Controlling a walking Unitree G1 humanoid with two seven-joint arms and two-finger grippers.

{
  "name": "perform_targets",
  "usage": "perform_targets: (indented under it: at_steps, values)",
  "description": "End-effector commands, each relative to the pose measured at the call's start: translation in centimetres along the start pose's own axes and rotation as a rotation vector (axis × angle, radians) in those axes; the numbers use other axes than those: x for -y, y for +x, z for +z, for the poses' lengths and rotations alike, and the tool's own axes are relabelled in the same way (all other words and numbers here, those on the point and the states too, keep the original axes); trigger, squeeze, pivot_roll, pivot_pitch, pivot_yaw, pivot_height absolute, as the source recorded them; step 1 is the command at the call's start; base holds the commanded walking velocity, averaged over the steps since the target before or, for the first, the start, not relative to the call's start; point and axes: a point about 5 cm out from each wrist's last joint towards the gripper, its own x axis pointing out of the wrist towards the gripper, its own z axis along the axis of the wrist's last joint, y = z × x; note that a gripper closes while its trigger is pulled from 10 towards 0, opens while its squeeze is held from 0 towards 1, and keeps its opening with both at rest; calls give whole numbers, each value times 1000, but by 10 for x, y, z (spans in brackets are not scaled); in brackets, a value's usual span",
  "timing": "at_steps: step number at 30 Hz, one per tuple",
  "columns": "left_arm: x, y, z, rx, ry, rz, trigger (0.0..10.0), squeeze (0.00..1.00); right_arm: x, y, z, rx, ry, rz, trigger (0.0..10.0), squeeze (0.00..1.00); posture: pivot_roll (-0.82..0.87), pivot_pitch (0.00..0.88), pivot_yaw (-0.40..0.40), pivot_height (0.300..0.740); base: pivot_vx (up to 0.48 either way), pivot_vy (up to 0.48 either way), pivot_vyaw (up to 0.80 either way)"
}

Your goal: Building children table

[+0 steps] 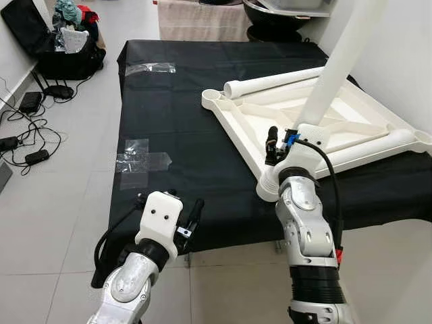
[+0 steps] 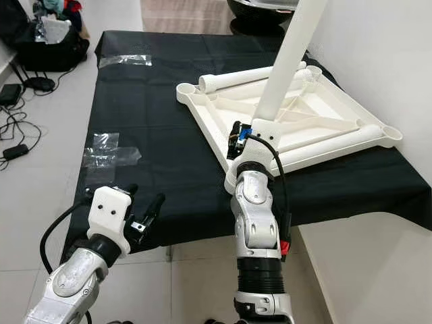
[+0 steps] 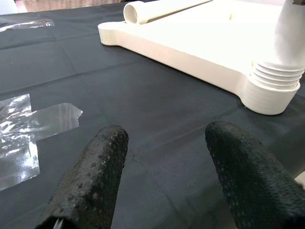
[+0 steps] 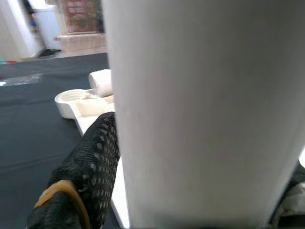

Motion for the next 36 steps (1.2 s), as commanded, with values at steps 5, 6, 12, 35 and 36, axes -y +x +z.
perform_targets:
  at_steps: [5,6,12,35,36]
  values:
    - [3,-1,-6,-23,-13,-11,10000,0,-1,2,1,-30,130,380,10000,0,68,175,-109,740,0,0,0]
    - [3,-1,-6,-23,-13,-12,10000,0,3,3,2,-41,132,477,10000,0,67,170,-108,740,0,0,0]
    - [5,-1,-7,-22,-16,-16,10000,0,8,1,-1,-127,149,804,10000,0,72,162,-111,740,0,0,0]
    - [6,-2,-8,-27,-17,-34,10000,0,4,37,-6,-78,-44,657,0,0,81,163,-114,740,0,0,0]
    - [6,-2,-8,-27,-17,-35,10000,0,9,38,-7,-87,-35,539,0,0,75,166,-112,740,0,0,0]
